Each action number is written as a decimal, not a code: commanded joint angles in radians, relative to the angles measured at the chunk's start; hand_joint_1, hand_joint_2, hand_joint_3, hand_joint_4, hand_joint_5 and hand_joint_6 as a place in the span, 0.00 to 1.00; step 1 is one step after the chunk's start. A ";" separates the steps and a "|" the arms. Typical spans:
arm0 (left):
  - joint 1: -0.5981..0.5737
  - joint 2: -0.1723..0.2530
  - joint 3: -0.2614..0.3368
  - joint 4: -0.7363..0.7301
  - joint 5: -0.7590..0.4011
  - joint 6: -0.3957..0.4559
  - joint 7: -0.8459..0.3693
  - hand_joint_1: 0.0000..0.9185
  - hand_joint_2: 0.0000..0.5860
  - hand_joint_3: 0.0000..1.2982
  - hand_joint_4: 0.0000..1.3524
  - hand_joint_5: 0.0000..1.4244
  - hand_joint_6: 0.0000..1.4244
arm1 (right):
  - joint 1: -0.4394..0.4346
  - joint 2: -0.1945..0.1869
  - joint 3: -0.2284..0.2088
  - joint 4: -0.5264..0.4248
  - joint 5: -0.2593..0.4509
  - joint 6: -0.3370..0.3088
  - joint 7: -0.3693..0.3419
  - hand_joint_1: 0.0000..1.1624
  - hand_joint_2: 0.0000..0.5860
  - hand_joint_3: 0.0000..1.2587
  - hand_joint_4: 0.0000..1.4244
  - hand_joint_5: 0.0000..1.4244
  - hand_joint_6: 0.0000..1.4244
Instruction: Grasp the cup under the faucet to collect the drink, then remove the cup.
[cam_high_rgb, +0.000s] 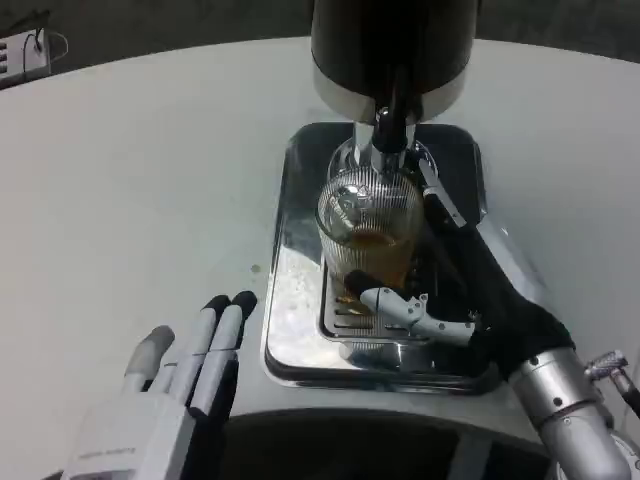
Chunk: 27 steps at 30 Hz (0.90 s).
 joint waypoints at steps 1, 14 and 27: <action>0.021 0.001 0.017 -0.018 0.003 0.009 -0.015 0.00 0.22 0.04 0.00 0.11 0.02 | -0.018 0.020 0.011 0.023 0.007 0.000 -0.007 0.54 0.36 0.00 0.05 0.11 0.17; 0.036 -0.006 0.046 -0.034 -0.004 0.010 -0.026 0.00 0.22 0.04 0.00 0.12 0.02 | -0.037 0.061 0.033 0.045 -0.001 0.013 -0.023 0.59 0.31 0.01 0.07 0.14 0.21; 0.041 -0.018 0.067 -0.038 -0.012 0.017 -0.033 0.00 0.22 0.05 0.00 0.12 0.02 | -0.069 0.087 0.044 0.072 -0.008 0.059 -0.035 0.61 0.30 0.07 0.13 0.16 0.22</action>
